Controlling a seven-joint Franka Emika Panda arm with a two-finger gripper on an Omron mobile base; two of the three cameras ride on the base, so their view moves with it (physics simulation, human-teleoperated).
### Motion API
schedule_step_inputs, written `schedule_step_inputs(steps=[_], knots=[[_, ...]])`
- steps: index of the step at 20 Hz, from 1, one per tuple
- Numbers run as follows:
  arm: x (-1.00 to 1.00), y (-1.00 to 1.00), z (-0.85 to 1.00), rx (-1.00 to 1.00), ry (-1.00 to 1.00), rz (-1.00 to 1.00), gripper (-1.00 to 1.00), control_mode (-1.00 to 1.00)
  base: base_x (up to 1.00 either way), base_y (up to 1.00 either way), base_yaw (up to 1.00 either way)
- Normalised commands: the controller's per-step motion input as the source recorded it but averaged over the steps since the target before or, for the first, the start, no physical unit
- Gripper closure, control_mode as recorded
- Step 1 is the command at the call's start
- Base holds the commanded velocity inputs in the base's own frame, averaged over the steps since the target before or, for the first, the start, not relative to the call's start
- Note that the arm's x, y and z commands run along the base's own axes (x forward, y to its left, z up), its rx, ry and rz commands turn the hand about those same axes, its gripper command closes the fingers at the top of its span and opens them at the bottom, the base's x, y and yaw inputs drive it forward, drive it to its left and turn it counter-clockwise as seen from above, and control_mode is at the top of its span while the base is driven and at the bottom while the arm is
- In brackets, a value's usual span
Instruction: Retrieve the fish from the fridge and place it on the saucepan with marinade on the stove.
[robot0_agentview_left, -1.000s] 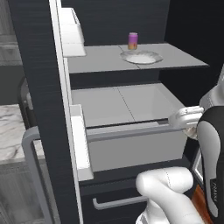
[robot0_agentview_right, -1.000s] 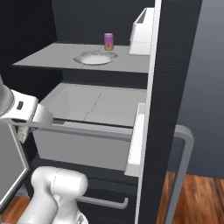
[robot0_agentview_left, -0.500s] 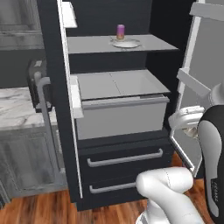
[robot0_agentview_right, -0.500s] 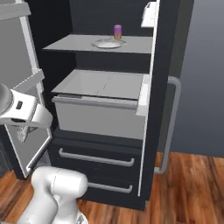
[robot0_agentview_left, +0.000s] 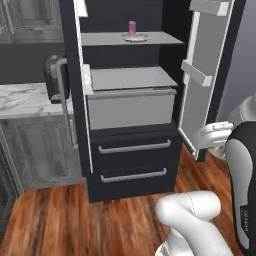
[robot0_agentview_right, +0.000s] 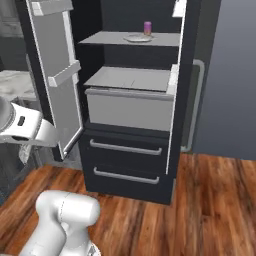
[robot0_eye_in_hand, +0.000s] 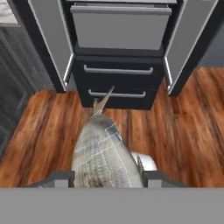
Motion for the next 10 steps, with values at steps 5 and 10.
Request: schedule_step_inputs(steps=[5, 10], knots=[[0.0, 0.0, 0.0, 0.0, 0.0, 0.0, 1.0, 1.0, -0.77, 0.28, 0.65], [0.0, 0.0, 0.0, 0.0, 0.0, 0.0, 1.0, 1.0, -0.3, 0.3, 0.91]])
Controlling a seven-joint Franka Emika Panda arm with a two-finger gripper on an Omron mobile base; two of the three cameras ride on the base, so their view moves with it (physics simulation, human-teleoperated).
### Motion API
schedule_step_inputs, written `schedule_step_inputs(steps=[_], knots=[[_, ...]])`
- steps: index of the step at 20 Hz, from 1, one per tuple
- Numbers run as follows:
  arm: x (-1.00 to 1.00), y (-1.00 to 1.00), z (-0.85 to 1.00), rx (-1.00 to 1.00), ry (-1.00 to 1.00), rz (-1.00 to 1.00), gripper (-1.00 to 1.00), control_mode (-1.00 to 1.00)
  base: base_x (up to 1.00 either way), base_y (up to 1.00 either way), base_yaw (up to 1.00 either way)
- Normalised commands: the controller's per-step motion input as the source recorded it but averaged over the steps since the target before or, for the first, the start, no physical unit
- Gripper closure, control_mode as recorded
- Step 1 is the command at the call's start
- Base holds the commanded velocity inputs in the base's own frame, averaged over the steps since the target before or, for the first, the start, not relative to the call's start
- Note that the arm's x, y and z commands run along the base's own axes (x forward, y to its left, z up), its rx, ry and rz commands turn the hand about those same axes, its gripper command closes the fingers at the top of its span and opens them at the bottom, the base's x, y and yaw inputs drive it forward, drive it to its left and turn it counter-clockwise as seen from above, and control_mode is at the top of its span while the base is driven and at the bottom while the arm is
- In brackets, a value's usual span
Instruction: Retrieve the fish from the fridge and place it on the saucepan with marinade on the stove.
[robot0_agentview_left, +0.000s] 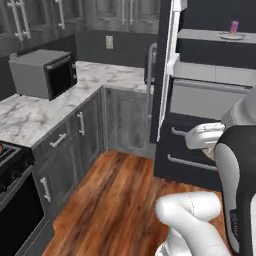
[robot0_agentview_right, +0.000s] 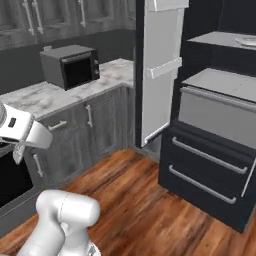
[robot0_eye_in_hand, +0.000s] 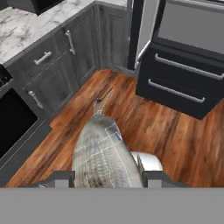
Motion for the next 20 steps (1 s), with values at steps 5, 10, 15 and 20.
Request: schedule_step_inputs(steps=[5, 10, 15, 20], knots=[[0.0, 0.0, 0.0, 0.0, 0.0, 0.0, 1.0, 1.0, -0.08, 0.2, 1.0], [0.0, 0.0, 0.0, 0.0, 0.0, 0.0, 1.0, 1.0, -0.04, 0.12, 0.99], [0.0, 0.0, 0.0, 0.0, 0.0, 0.0, 1.0, 1.0, 0.43, -0.03, 0.8], [0.0, 0.0, 0.0, 0.0, 0.0, 0.0, 1.0, 1.0, 0.67, -0.49, 0.39]])
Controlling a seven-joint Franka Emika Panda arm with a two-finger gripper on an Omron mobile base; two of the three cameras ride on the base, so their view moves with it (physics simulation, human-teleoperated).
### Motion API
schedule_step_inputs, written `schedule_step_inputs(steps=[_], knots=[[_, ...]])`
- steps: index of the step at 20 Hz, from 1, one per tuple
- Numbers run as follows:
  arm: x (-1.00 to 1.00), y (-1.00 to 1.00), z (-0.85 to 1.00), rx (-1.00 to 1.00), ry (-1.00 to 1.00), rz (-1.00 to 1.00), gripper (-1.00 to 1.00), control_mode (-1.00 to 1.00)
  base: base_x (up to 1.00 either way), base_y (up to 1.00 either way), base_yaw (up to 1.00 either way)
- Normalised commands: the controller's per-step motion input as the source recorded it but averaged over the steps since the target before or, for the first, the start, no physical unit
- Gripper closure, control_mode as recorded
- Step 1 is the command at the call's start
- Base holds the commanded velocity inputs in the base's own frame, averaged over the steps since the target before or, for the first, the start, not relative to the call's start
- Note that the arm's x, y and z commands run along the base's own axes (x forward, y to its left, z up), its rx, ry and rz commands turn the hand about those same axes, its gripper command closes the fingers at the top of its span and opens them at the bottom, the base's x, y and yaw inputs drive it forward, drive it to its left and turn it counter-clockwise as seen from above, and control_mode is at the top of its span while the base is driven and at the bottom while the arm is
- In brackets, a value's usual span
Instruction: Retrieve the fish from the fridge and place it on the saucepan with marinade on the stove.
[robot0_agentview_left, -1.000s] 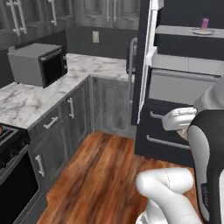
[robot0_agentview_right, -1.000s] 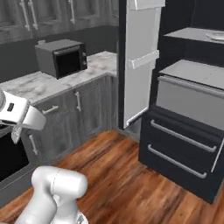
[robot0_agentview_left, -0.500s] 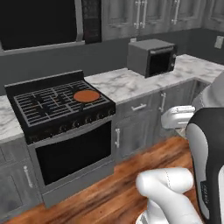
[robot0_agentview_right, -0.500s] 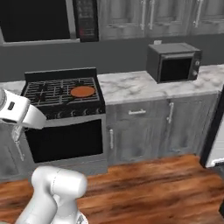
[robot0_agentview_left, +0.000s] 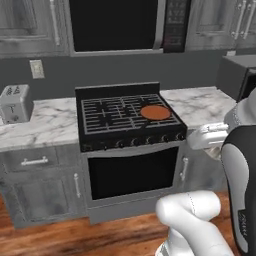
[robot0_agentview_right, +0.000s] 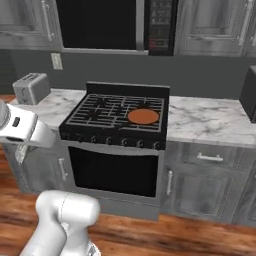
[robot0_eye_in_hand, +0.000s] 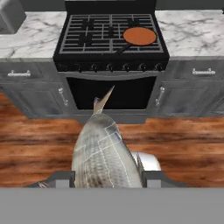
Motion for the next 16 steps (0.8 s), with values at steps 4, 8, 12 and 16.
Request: schedule_step_inputs(steps=[4, 8, 12, 16], knots=[[0.0, 0.0, 0.0, 0.0, 0.0, 0.0, 1.0, 1.0, 0.46, -0.75, 0.01], [0.0, 0.0, 0.0, 0.0, 0.0, 0.0, 1.0, 1.0, 0.44, -0.59, -0.02], [0.0, 0.0, 0.0, 0.0, 0.0, 0.0, 1.0, 1.0, 0.5, -0.03, 0.0], [0.0, 0.0, 0.0, 0.0, 0.0, 0.0, 1.0, 1.0, 0.58, 0.0, 0.01]])
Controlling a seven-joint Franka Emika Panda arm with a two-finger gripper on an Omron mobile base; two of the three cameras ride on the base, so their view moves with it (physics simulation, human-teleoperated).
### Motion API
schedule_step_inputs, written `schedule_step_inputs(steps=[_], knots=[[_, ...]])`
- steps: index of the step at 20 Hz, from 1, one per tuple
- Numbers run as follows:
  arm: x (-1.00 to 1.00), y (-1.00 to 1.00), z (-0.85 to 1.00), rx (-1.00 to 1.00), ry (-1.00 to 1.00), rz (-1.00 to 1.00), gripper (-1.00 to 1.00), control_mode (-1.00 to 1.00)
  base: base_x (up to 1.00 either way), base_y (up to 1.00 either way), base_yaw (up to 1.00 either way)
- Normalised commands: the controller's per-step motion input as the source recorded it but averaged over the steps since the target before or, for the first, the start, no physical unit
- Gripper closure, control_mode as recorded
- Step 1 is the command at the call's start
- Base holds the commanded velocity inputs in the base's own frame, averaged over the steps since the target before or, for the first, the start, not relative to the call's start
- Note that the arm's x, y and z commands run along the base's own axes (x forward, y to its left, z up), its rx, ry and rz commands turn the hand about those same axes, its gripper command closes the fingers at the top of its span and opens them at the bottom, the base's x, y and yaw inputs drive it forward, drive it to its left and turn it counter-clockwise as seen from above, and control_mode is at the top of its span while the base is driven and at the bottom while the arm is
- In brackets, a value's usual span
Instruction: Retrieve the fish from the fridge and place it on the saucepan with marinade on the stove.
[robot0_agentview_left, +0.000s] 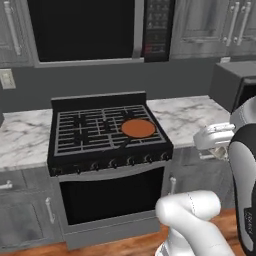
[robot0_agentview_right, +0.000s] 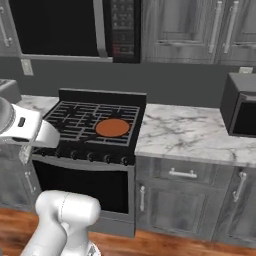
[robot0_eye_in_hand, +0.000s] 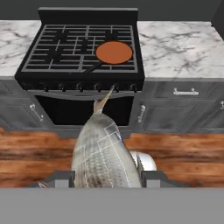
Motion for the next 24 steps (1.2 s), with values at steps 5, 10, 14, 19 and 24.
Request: schedule_step_inputs(steps=[5, 10, 14, 19, 24], knots=[[0.0, 0.0, 0.0, 0.0, 0.0, 0.0, 1.0, 1.0, 0.64, -0.04, 0.07], [0.0, 0.0, 0.0, 0.0, 0.0, 0.0, 1.0, 1.0, 0.68, -0.16, 0.02], [0.0, 0.0, 0.0, 0.0, 0.0, 0.0, 1.0, 1.0, 0.51, -0.45, 0.0], [0.0, 0.0, 0.0, 0.0, 0.0, 0.0, 1.0, 1.0, 0.5, -0.39, 0.0], [0.0, 0.0, 0.0, 0.0, 0.0, 0.0, 1.0, 1.0, 0.24, -0.08, 0.0]])
